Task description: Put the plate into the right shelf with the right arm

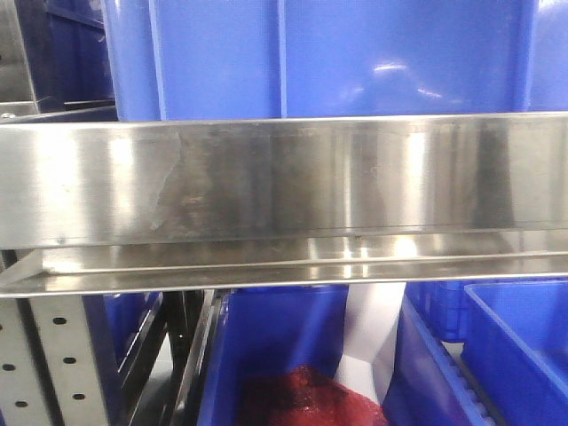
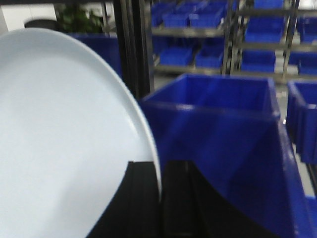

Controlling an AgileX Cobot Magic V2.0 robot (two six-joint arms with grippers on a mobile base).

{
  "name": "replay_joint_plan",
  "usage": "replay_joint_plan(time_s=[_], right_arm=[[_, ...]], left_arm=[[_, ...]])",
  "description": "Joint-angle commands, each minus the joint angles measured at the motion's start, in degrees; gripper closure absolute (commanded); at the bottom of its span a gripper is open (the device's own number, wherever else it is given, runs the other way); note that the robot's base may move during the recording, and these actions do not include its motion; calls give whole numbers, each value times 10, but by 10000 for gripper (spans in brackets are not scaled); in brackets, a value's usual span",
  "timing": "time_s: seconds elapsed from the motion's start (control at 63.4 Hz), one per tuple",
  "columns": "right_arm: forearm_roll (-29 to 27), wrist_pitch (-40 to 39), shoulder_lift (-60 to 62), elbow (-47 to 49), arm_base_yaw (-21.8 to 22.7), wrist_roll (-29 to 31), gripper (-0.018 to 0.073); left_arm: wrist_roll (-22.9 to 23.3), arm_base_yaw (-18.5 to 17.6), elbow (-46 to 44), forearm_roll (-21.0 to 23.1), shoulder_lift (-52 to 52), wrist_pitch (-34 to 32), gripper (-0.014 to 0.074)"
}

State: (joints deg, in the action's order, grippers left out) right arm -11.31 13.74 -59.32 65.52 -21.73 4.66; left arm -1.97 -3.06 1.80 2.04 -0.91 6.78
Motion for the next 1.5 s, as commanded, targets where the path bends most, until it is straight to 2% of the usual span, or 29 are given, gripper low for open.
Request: replay_joint_plan(time_s=[0.0,0.395,0.505,0.647,0.71,0.979,1.184,1.247,1.31,1.373,1.484], right_arm=[[1,-74,-37,35,2,-2,502],[1,-101,-117,49,2,-2,492],[1,-100,-118,49,2,-2,354],[1,-104,-118,49,2,-2,12],[1,-105,-118,49,2,-2,-90],[1,-77,-84,54,2,-2,-75],[17,36,15,54,20,-2,-51],[18,87,51,54,33,-2,15],[18,140,90,53,47,-2,124],[25,204,129,51,57,-2,305],[43,254,177,49,59,-2,520]], left_arm=[[2,1,6,4,-4,-50,643],[2,1,6,4,-4,-50,643],[2,1,6,4,-4,-50,643],[2,1,6,4,-4,-50,643],[2,1,6,4,-4,-50,643],[2,1,6,4,-4,-50,643],[2,1,6,4,-4,-50,643],[2,1,6,4,-4,-50,643],[2,1,6,4,-4,-50,643],[2,1,6,4,-4,-50,643],[2,1,6,4,-4,-50,643]])
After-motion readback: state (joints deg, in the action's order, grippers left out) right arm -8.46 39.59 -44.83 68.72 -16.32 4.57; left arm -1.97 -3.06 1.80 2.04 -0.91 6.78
